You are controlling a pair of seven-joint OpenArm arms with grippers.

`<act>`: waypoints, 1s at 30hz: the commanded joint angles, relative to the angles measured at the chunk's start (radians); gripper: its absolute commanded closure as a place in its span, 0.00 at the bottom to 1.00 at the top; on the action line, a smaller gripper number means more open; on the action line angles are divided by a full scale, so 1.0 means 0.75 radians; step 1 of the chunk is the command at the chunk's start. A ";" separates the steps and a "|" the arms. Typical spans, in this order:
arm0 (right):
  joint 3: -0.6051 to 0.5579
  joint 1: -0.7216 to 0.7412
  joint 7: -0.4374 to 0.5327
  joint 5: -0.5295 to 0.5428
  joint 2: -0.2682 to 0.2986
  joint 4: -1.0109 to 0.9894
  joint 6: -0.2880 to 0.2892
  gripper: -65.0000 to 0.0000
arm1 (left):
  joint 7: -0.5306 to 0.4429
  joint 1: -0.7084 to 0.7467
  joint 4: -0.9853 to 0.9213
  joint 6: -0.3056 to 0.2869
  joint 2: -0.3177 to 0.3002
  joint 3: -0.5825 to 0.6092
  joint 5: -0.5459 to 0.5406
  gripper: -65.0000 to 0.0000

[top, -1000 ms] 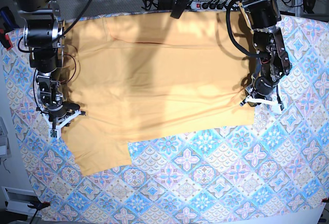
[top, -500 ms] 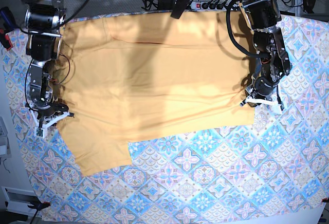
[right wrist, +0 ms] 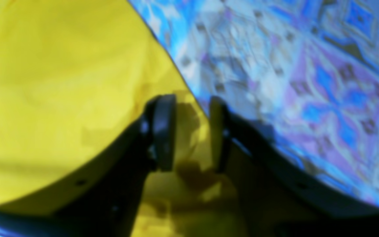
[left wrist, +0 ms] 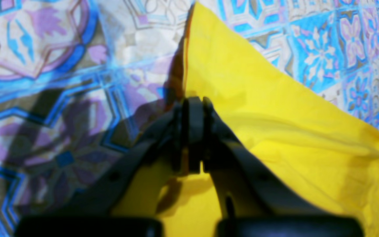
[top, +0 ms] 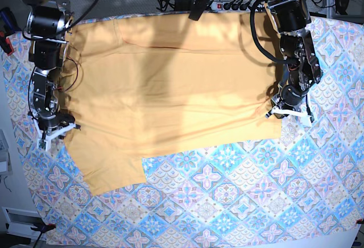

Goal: Fold the T-shirt properly
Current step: 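Hold the side edges with both grippers and tighten the grip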

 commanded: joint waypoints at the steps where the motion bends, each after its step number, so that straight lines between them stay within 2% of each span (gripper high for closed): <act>1: 0.004 0.053 0.072 0.004 0.019 -0.032 0.001 0.69 | -0.017 -0.022 0.024 -0.007 -0.011 0.000 -0.010 1.00; 4: 0.002 0.088 0.215 0.004 0.017 -0.165 0.001 0.67 | -0.017 -0.022 0.024 -0.007 -0.011 0.000 -0.010 1.00; 7: -0.064 0.153 0.252 -0.011 0.019 -0.263 0.001 0.65 | -0.017 -0.022 0.024 -0.007 -0.011 0.000 -0.010 1.00; 10: -0.150 0.190 0.264 -0.043 0.019 -0.335 0.001 0.56 | -0.017 -0.022 0.024 -0.007 -0.011 0.000 -0.010 1.00; 13: -0.156 0.192 0.322 -0.062 0.015 -0.361 -0.003 0.41 | -0.017 -0.022 0.024 -0.007 -0.011 0.000 -0.010 1.00; 16: -0.160 0.192 0.330 -0.062 0.015 -0.361 -0.017 0.36 | -0.017 -0.022 0.024 -0.007 -0.011 0.000 -0.010 1.00; 23: -0.168 0.192 0.336 -0.062 0.015 -0.435 -0.013 0.35 | -0.017 -0.022 0.024 -0.007 -0.011 0.000 -0.010 1.00; 25: -0.168 0.192 0.332 -0.062 0.015 -0.437 0.009 0.36 | -0.017 -0.022 0.024 -0.007 -0.011 0.000 -0.010 1.00; 27: -0.168 0.190 0.330 -0.062 0.015 -0.437 0.054 0.43 | -0.017 -0.022 0.024 -0.007 -0.009 0.000 -0.010 1.00; 30: -0.168 0.188 0.326 -0.062 0.015 -0.437 0.173 0.58 | -0.017 -0.022 0.024 -0.007 -0.009 0.000 -0.010 1.00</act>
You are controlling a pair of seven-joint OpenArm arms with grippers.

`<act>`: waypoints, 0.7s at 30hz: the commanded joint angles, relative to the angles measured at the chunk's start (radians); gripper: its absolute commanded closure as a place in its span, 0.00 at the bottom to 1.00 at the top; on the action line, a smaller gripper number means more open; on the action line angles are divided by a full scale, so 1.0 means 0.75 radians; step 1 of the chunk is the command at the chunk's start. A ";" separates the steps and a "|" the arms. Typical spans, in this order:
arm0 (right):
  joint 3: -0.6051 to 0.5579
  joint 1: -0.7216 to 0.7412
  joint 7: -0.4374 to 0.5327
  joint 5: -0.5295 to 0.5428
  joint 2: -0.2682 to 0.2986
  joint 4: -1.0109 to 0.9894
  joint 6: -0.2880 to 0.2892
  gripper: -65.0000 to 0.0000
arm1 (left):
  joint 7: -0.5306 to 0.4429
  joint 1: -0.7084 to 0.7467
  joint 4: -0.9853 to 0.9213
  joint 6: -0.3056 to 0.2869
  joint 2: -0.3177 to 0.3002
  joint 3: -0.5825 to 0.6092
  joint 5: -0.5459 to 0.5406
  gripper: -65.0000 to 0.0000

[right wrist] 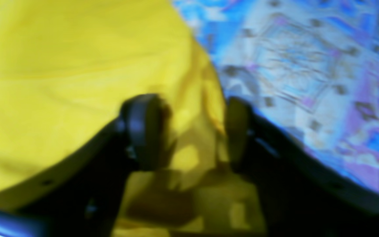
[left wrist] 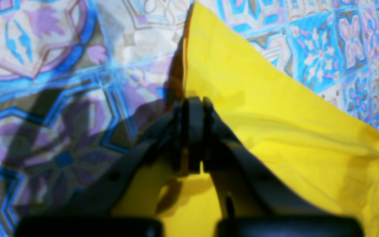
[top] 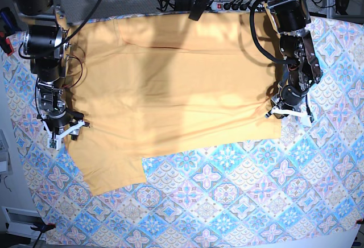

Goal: Fold the T-shirt properly
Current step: 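Hold the side edges with both grippers and tighten the grip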

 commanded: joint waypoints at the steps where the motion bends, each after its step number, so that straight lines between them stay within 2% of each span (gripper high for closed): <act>1: -0.001 0.021 -0.032 -0.005 0.013 0.008 0.053 0.65 | -0.018 -0.022 0.024 -0.008 -0.012 -0.001 -0.010 1.00; 4: -0.001 0.019 -0.099 -0.001 0.013 0.037 0.069 0.80 | -0.018 -0.022 0.024 -0.008 -0.012 -0.001 -0.010 1.00; 9: -0.001 0.007 -0.163 -0.001 0.013 0.137 0.073 0.92 | -0.018 -0.022 0.024 -0.008 -0.012 -0.001 -0.010 1.00; 21: 0.021 -0.208 -0.357 0.005 0.023 0.608 0.073 0.94 | -0.018 -0.022 0.024 -0.008 -0.014 -0.001 -0.010 1.00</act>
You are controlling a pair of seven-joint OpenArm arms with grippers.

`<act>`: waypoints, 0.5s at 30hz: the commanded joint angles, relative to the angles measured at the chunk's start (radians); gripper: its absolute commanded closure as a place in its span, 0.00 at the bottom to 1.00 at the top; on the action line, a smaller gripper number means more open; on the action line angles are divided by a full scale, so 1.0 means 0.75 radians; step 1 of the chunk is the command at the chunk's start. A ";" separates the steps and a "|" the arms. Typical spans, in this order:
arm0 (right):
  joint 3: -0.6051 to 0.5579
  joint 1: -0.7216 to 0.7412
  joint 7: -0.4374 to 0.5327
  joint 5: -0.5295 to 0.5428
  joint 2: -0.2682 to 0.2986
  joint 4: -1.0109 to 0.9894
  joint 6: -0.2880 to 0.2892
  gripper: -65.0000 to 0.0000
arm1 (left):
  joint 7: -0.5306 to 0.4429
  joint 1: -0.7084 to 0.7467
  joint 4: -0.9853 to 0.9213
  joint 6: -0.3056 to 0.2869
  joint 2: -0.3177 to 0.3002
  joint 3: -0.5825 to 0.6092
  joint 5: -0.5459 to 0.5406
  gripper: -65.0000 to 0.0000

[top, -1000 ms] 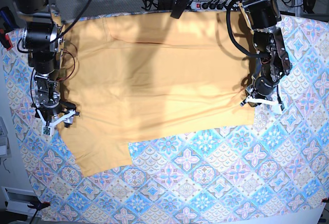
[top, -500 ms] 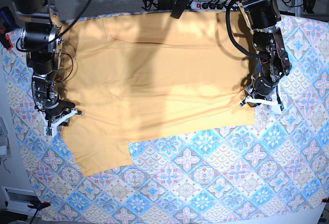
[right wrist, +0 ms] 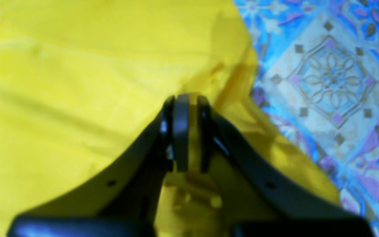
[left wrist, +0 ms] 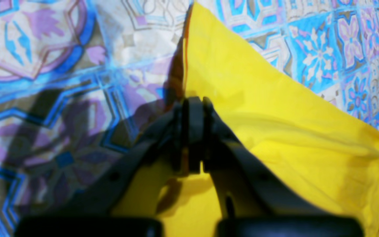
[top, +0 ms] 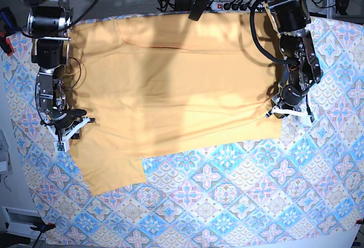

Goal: Fold the T-shirt properly
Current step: 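Hold the side edges with both grippers and tighten the grip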

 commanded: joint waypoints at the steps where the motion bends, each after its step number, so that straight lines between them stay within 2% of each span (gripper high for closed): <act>1: 0.030 0.005 0.018 0.007 0.032 0.060 -0.002 0.94 | -0.019 -0.022 0.024 -0.009 -0.013 0.000 -0.011 1.00; 4: 0.103 -0.057 -0.021 0.007 0.036 0.162 -0.002 0.95 | -0.019 -0.022 0.024 -0.009 -0.017 0.000 -0.011 1.00; 8: 0.153 -0.067 -0.001 -0.001 0.036 0.154 -0.002 0.94 | -0.019 -0.022 0.024 -0.009 -0.019 0.000 -0.011 1.00; 11: 0.191 -0.014 0.079 -0.001 0.036 0.068 -0.008 0.84 | -0.019 -0.022 0.024 -0.009 -0.015 0.000 -0.011 1.00; 15: 0.155 0.093 0.138 -0.003 0.036 -0.118 -0.008 0.71 | -0.017 -0.022 0.024 -0.009 -0.015 0.000 -0.011 1.00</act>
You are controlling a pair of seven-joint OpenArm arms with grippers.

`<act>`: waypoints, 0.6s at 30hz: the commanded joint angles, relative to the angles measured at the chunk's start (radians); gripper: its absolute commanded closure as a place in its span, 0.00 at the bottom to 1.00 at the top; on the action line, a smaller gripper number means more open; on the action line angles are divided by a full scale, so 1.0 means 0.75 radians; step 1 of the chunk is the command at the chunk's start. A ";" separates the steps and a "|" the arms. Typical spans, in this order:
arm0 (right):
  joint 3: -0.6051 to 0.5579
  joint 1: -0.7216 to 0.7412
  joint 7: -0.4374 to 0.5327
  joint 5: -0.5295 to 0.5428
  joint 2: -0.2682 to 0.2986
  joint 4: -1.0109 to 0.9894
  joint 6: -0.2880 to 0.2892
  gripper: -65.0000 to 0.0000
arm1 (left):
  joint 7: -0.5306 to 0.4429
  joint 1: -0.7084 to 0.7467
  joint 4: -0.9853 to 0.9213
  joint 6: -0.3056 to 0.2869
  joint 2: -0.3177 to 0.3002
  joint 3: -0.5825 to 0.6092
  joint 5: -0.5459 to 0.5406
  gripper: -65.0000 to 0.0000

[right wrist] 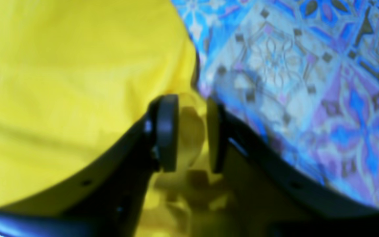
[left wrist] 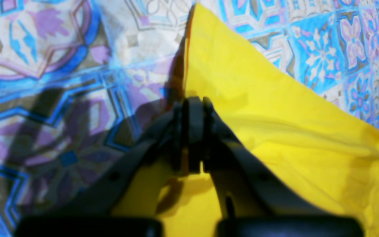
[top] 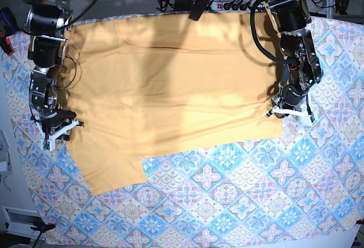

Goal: Fold the T-shirt properly
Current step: 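Hold the side edges with both grippers and tighten the grip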

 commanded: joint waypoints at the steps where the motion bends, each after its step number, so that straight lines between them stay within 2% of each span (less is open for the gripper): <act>1: -0.009 0.057 0.052 0.008 0.022 -0.025 0.004 0.69 | -0.019 -0.022 0.024 -0.007 -0.013 -0.001 -0.011 1.00; 6: -0.024 0.145 0.182 0.008 0.024 -0.211 0.004 0.60 | -0.019 -0.022 0.024 -0.007 -0.013 -0.001 -0.011 1.00; 12: -0.034 0.178 0.203 0.008 0.024 -0.289 0.002 0.46 | -0.023 -0.007 0.024 -0.007 -0.015 -0.001 -0.011 1.00; 16: -0.042 0.215 0.205 0.008 0.024 -0.328 -0.004 0.44 | -0.023 -0.005 0.024 -0.007 -0.011 -0.001 -0.013 1.00; 18: -0.042 0.239 0.217 0.008 0.026 -0.356 -0.041 0.44 | -0.023 -0.005 0.024 -0.007 -0.011 -0.001 -0.013 1.00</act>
